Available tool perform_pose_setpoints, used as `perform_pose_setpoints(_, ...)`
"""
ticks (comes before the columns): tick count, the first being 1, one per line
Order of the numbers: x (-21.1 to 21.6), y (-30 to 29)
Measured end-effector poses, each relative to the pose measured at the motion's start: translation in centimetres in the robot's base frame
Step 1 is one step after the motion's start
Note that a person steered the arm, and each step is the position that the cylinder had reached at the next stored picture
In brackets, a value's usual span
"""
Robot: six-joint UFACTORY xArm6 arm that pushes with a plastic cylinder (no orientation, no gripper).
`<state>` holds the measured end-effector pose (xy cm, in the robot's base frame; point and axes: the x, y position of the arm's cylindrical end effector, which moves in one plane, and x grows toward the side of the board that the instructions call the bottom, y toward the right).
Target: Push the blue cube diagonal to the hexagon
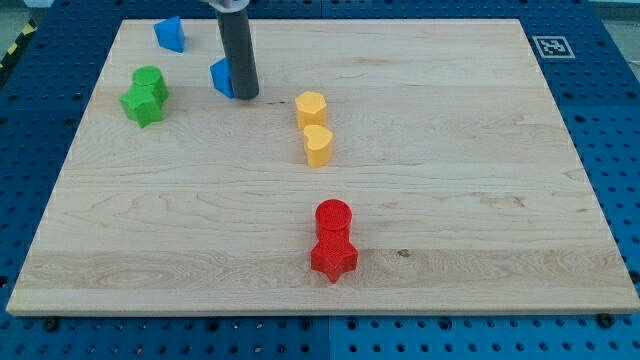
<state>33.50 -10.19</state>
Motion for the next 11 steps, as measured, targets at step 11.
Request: perform_pose_setpoints(11,-4.5,1.6)
